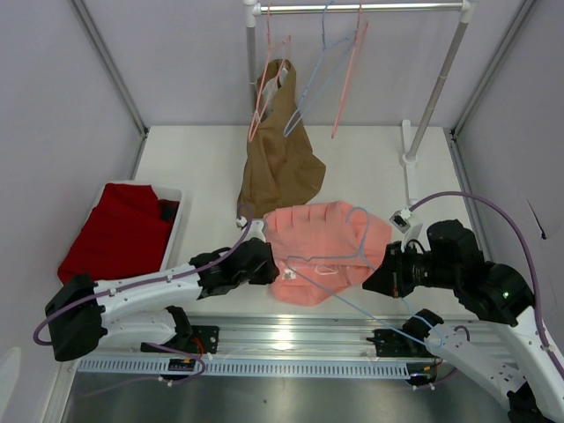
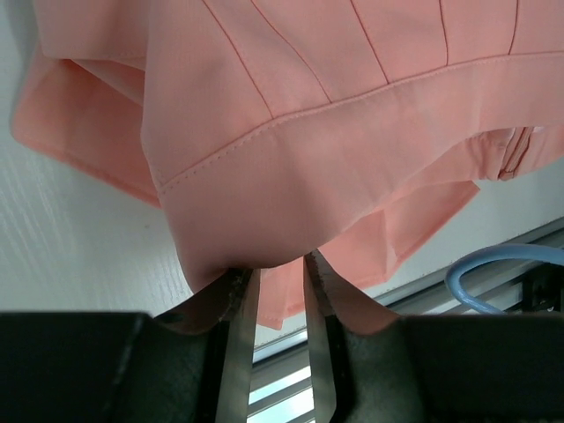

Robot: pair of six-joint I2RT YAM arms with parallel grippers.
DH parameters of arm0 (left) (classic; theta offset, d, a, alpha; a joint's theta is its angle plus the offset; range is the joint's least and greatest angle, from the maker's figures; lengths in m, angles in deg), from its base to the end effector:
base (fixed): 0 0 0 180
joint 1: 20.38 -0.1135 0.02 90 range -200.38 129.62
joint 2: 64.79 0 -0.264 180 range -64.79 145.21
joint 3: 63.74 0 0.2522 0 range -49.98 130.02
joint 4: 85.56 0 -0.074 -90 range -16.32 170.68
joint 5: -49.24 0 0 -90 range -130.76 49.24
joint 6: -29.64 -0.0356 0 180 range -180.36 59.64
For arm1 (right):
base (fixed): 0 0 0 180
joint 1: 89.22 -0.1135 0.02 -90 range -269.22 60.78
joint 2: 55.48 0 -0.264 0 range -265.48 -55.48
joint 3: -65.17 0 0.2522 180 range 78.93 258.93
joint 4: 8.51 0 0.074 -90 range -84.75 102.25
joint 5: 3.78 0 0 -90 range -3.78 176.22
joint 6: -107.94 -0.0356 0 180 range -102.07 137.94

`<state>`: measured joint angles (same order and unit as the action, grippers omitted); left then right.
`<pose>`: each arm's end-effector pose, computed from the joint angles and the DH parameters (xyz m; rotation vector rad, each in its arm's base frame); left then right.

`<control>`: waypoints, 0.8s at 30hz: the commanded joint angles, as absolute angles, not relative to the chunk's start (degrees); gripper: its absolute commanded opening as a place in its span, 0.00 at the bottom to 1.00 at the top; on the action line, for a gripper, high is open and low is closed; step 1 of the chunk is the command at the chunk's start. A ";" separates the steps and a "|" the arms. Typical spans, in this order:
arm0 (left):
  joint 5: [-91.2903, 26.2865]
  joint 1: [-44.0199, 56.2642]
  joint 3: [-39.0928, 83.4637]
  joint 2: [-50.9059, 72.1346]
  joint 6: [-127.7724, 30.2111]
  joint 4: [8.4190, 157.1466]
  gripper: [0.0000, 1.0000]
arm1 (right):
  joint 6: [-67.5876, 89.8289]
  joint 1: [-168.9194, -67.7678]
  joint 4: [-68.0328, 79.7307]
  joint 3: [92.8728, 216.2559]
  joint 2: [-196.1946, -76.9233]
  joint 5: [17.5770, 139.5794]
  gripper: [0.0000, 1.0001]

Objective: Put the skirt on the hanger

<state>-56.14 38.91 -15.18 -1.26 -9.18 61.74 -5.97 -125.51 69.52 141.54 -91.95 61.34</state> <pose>0.1199 -0.1834 0.2046 0.0454 2.4481 -0.5895 0.0595 0.0623 0.3666 -0.5070 2.3227 1.0277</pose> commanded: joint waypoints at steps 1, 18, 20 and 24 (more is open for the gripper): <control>-58.87 38.77 -14.65 -0.55 -8.07 64.16 0.30 | -4.92 -125.78 69.59 141.33 -91.69 60.81 0.00; -57.90 38.77 -14.21 -1.60 -9.73 62.66 0.01 | -4.83 -125.87 65.64 137.82 -92.66 60.29 0.00; -57.73 38.77 -14.12 -1.69 -9.82 62.49 0.00 | -5.00 -125.87 64.76 137.20 -92.92 60.03 0.00; -57.55 38.77 -14.13 -2.04 -9.82 62.22 0.00 | -5.27 -126.22 63.00 135.97 -93.18 59.94 0.00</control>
